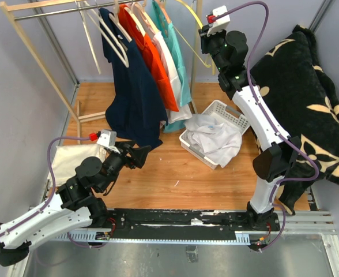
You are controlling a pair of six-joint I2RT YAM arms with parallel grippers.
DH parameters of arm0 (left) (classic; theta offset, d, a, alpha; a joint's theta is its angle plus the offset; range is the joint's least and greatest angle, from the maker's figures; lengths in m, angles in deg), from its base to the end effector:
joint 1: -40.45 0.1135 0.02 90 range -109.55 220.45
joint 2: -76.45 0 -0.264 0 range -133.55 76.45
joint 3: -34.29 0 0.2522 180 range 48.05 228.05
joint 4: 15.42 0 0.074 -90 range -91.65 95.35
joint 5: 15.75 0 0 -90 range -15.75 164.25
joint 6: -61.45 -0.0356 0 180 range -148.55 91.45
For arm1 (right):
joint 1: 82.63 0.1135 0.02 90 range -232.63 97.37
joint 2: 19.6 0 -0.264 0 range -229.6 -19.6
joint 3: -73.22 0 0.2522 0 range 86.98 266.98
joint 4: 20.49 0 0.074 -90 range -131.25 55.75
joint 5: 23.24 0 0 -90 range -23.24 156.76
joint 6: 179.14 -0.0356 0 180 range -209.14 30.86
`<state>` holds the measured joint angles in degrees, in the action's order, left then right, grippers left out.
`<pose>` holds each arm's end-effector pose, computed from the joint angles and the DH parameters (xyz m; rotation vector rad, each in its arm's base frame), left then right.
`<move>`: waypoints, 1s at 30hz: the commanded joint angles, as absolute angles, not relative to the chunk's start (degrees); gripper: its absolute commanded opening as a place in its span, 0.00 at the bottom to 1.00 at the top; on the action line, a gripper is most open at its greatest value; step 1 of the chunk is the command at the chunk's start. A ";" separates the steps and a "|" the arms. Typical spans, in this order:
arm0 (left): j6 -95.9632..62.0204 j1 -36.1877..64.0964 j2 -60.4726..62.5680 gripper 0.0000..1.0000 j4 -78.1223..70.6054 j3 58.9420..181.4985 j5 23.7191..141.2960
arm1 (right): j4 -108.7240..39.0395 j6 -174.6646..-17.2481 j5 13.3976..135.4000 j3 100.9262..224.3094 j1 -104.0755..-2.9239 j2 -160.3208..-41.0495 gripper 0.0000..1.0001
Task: Remove the t-shirt from the hanger
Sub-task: Place the hanger on the clothesline.
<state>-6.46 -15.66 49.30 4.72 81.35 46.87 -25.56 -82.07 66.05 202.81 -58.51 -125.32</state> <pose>0.0849 -0.0970 0.3194 0.0951 1.6143 -0.6901 0.3889 0.1736 0.5050 -0.3247 1.2035 0.2505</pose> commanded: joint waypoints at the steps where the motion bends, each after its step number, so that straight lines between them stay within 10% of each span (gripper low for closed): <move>1: -6.83 -16.06 49.30 0.74 3.44 81.48 45.71 | -23.23 -80.66 63.78 205.46 -57.92 -125.65 0.01; 30: -6.80 -16.04 49.49 0.74 3.61 81.50 45.99 | -17.96 -73.41 63.21 199.51 -53.24 -122.52 0.01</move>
<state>-6.46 -15.66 49.21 4.69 81.35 46.87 -21.89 -73.26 63.51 199.91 -53.44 -125.14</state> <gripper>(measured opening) 0.736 0.151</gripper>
